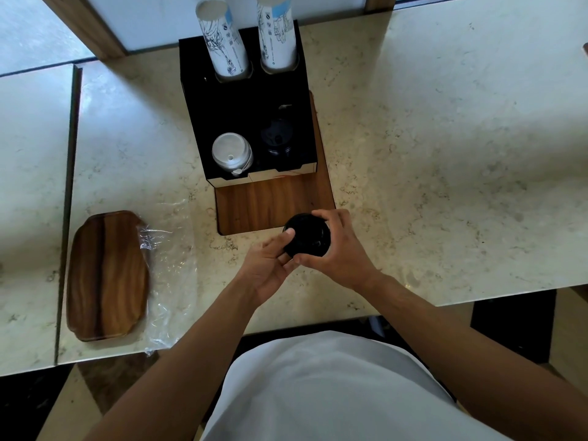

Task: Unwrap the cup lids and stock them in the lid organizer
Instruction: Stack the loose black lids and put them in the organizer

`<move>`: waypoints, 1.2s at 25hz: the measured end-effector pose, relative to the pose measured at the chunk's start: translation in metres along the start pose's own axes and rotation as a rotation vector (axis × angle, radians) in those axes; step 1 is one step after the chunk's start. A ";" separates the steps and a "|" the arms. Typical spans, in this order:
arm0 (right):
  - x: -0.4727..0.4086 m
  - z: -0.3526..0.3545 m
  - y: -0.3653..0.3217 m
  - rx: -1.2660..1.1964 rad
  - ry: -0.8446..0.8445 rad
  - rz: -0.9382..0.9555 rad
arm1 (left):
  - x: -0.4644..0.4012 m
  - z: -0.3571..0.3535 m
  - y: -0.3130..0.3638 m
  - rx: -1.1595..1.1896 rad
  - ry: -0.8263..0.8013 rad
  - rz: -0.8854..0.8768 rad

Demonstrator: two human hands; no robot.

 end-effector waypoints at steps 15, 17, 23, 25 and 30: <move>-0.025 -0.001 -0.012 -0.653 -0.127 -0.435 | 0.003 0.032 0.014 -0.047 0.071 -0.087; -0.030 -0.002 -0.015 -0.618 -0.107 -0.432 | 0.002 0.034 0.016 -0.094 0.075 -0.080; -0.040 -0.007 -0.018 -0.577 -0.082 -0.403 | -0.005 0.039 0.027 -0.148 0.093 -0.118; -0.044 -0.008 -0.017 -0.584 -0.071 -0.404 | -0.008 0.040 0.028 -0.186 0.145 -0.137; -0.058 -0.009 -0.018 -0.558 0.000 -0.395 | -0.020 0.035 0.041 -0.317 0.233 -0.217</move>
Point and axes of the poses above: each hand's wrist, its own x-axis away from the middle knuckle, its own z-axis out of the back of the hand, y = z × x, the point moved 1 cm from there along -x, towards the middle knuckle, and after that the axes turned 2 degrees about -x, right-handed, at the moved point
